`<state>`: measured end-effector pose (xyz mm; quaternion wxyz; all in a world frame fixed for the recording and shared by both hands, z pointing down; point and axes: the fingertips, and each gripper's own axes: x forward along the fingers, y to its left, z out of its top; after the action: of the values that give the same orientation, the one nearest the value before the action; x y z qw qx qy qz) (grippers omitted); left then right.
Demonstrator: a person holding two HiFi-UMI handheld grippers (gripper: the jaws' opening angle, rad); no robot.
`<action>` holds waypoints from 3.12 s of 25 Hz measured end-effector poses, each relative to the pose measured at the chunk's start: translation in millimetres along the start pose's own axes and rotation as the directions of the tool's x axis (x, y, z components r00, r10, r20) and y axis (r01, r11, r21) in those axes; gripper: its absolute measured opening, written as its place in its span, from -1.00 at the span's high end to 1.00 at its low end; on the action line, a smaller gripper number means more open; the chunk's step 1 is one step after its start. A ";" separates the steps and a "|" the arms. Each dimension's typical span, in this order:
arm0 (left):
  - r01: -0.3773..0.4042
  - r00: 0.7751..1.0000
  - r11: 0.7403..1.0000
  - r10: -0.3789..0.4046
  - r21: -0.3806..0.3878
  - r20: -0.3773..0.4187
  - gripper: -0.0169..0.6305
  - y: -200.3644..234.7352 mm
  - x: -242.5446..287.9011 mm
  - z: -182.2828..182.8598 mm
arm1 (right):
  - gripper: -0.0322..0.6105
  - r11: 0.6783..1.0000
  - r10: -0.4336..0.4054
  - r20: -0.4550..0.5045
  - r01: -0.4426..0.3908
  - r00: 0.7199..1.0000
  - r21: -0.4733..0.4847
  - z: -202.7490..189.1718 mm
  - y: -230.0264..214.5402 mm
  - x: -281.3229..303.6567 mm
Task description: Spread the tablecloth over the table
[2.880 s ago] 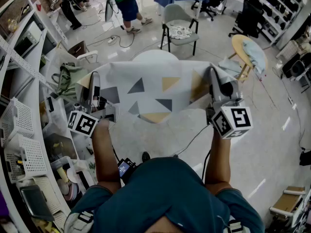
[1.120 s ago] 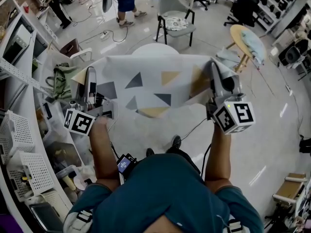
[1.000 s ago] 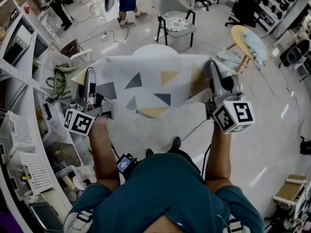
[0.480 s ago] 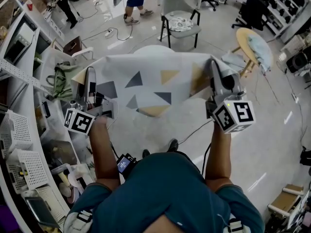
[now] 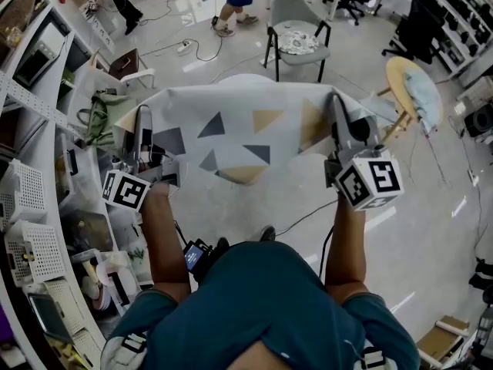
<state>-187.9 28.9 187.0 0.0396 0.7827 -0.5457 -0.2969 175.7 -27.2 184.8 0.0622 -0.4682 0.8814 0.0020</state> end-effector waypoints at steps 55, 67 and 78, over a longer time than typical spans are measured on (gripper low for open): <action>0.186 0.973 0.966 -0.207 -0.179 -0.106 0.95 171.5 244.3 -63.6 | 0.84 0.963 -0.266 -0.045 0.264 0.963 -0.045 -34.2 -78.8 203.3; 0.159 0.979 0.973 -0.177 -0.167 -0.100 0.95 189.2 288.9 -75.9 | 0.84 0.966 -0.254 -0.045 0.250 0.966 -0.070 -41.3 -117.8 255.4; 0.098 0.992 0.988 -0.106 -0.120 -0.067 0.95 180.8 344.1 -111.6 | 0.84 0.976 -0.188 -0.020 0.185 0.982 -0.113 -54.4 -191.1 304.3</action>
<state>-202.8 -374.9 203.3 0.0900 0.8163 -0.4848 -0.3010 159.1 -389.0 215.2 0.0226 -0.5516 0.8330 0.0376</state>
